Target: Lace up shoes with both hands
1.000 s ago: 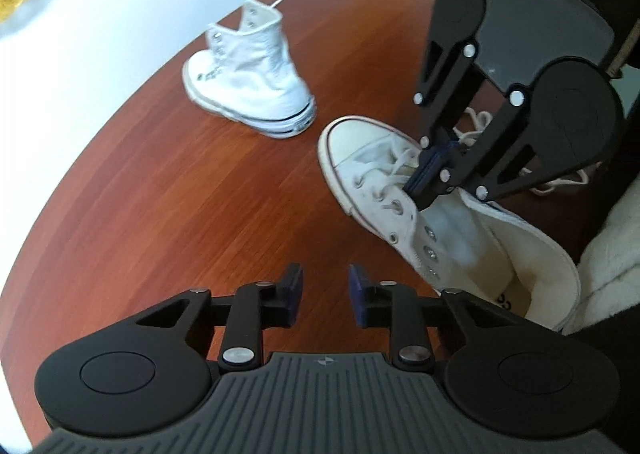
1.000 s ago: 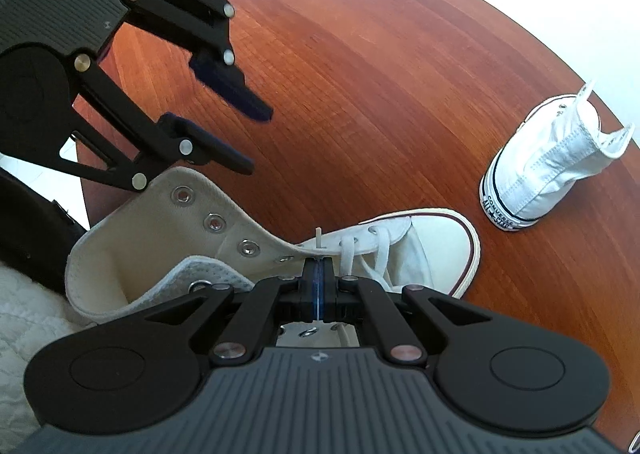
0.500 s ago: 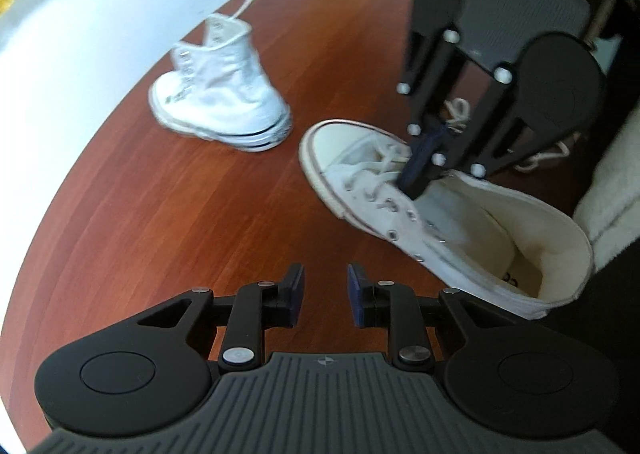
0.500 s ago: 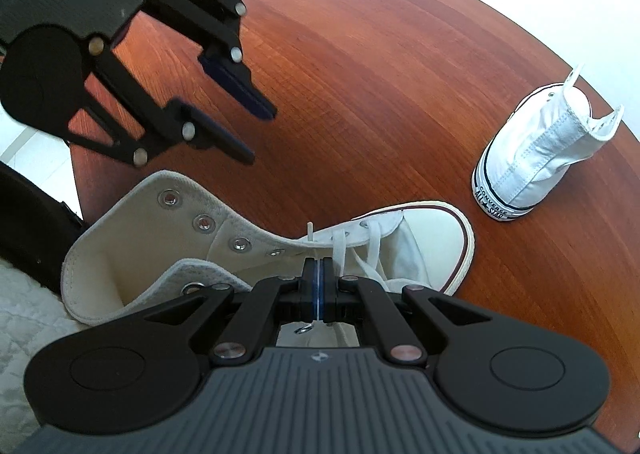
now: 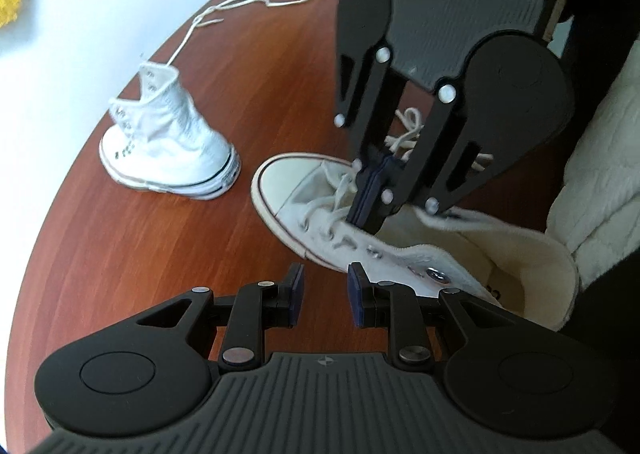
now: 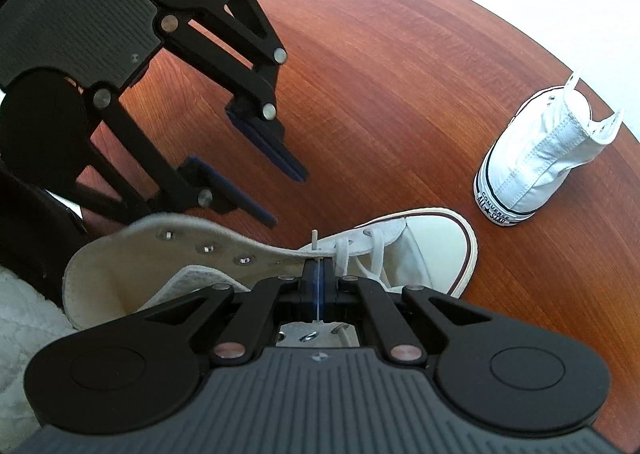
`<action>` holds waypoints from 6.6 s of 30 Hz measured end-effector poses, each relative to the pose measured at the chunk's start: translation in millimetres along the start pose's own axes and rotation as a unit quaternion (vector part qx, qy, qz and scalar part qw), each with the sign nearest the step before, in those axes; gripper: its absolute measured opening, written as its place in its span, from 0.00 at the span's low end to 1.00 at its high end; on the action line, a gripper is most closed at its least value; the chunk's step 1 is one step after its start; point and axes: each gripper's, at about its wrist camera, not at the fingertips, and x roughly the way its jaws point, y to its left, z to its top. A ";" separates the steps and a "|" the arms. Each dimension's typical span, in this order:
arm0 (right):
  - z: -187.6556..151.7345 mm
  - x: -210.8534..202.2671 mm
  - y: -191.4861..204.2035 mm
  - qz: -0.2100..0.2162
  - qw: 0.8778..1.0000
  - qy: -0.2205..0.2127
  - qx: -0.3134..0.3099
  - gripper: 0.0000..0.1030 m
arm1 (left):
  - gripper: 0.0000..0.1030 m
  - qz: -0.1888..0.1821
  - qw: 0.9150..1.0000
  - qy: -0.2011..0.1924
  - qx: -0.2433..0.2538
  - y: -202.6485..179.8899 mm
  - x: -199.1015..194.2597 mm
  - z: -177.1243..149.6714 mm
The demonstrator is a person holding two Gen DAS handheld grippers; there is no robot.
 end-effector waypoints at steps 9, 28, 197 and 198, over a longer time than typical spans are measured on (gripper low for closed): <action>13.1 19.8 -8.4 0.000 1.000 -0.002 -0.006 0.01 | 0.13 -0.007 0.992 0.022 0.123 -6.8 9.3 5.3; 20.8 40.8 -19.5 0.003 1.000 -0.003 -0.016 0.01 | 0.12 -0.028 0.967 0.031 0.253 -19.0 16.5 11.4; -5.4 36.8 10.8 -0.186 0.948 0.041 0.256 0.42 | 0.03 0.034 0.997 0.006 0.065 -6.0 23.7 -6.7; -5.5 36.9 10.9 -0.186 0.948 0.041 0.257 0.42 | 0.03 0.036 0.998 0.008 0.052 -3.8 23.9 -7.0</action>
